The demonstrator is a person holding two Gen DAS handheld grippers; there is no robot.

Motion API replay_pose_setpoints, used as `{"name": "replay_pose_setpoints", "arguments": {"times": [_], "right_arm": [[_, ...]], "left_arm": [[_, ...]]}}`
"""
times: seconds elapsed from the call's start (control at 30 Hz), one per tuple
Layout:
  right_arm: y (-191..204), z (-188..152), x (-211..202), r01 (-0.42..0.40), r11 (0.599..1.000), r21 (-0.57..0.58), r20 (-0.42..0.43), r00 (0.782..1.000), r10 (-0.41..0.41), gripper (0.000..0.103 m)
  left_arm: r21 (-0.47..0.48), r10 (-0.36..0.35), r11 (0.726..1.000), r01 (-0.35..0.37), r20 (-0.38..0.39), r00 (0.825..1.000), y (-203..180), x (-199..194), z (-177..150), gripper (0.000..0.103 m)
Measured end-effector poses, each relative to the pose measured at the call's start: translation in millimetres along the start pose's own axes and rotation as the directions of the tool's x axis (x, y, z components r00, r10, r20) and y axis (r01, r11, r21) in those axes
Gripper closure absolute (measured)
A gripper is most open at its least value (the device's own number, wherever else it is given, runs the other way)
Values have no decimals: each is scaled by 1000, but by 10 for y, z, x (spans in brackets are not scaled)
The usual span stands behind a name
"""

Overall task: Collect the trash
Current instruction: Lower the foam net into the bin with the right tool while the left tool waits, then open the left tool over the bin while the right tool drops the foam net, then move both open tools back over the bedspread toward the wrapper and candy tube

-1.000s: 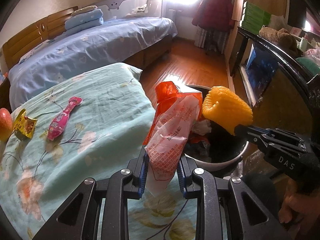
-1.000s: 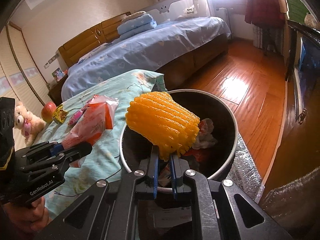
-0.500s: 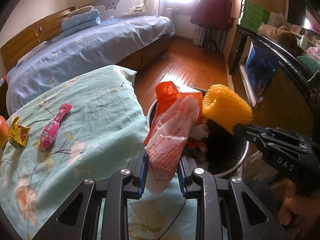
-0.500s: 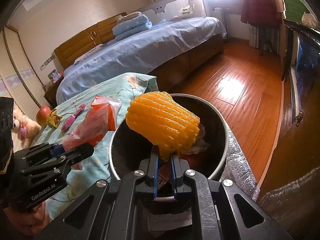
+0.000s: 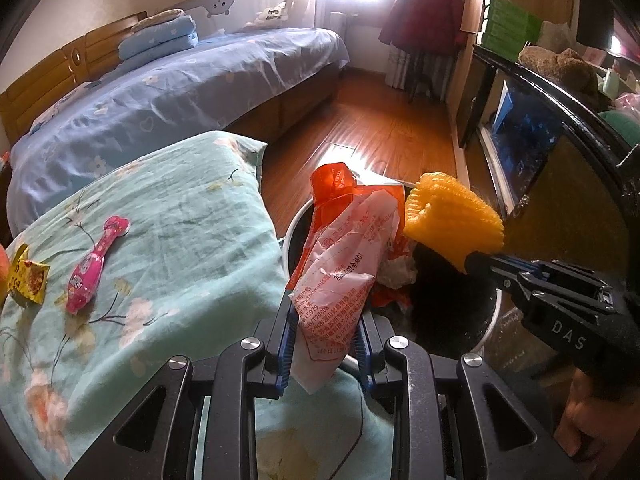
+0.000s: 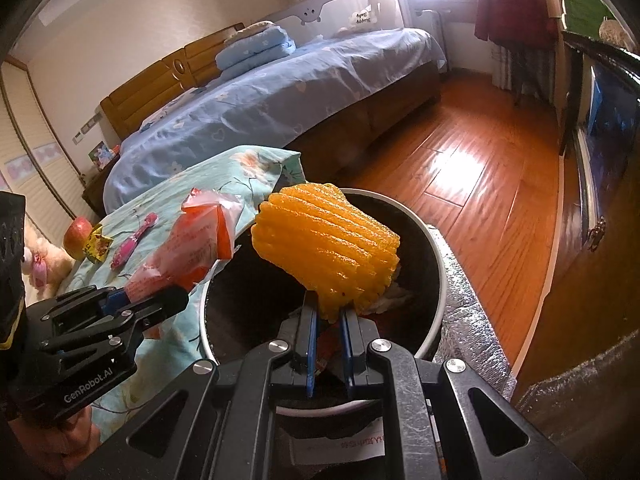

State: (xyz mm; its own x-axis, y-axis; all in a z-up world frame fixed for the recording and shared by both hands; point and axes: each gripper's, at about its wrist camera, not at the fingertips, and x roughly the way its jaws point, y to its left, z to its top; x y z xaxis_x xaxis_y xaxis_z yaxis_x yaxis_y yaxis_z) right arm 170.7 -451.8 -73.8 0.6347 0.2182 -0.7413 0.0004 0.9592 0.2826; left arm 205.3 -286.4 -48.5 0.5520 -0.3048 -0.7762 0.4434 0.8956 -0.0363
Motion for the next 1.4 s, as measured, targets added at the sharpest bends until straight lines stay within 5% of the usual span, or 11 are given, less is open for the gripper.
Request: {"name": "replay_pose_setpoints", "arguments": {"times": [0.5, 0.6, 0.63, 0.7, 0.8, 0.93, 1.0, 1.1, 1.4], "right_arm": [[-76, 44, 56, -3, 1000, 21, -17, 1000, 3, 89], [-107, 53, 68, -3, 999, 37, -20, 1000, 4, 88], [-125, 55, 67, -5, 999, 44, -20, 1000, 6, 86], [-141, 59, 63, -5, 999, 50, -21, 1000, 6, 79], [-139, 56, 38, -7, 999, 52, -12, 1000, 8, 60], [-121, 45, 6, -8, 998, 59, -2, 1000, 8, 56], [-91, 34, -14, -14, 998, 63, 9, 1000, 14, 39], [30, 10, -27, -35, 998, 56, 23, 999, 34, 29], [549, -89, 40, -98, 995, -2, 25, 995, 98, 21]], "left_arm": [[-4, -12, 1000, 11, -9, 1000, -7, 70, 65, 74], [-8, -16, 1000, 16, -4, 1000, -1, 50, 62, 68], [-10, -15, 1000, 15, -2, 1000, 6, 46, 61, 58], [-18, -8, 1000, 8, 11, 1000, 33, 13, 53, 45], [-23, -6, 1000, 7, 26, 1000, 85, -59, 4, 44], [-35, 5, 999, -4, 33, 999, 205, -145, -108, 44], [-48, 10, 999, -9, 33, 999, 278, -196, -173, 44], [-80, 27, 997, -24, 35, 999, 414, -291, -288, 44], [-199, 90, 977, -80, 39, 995, 889, -611, -660, 40]]}}
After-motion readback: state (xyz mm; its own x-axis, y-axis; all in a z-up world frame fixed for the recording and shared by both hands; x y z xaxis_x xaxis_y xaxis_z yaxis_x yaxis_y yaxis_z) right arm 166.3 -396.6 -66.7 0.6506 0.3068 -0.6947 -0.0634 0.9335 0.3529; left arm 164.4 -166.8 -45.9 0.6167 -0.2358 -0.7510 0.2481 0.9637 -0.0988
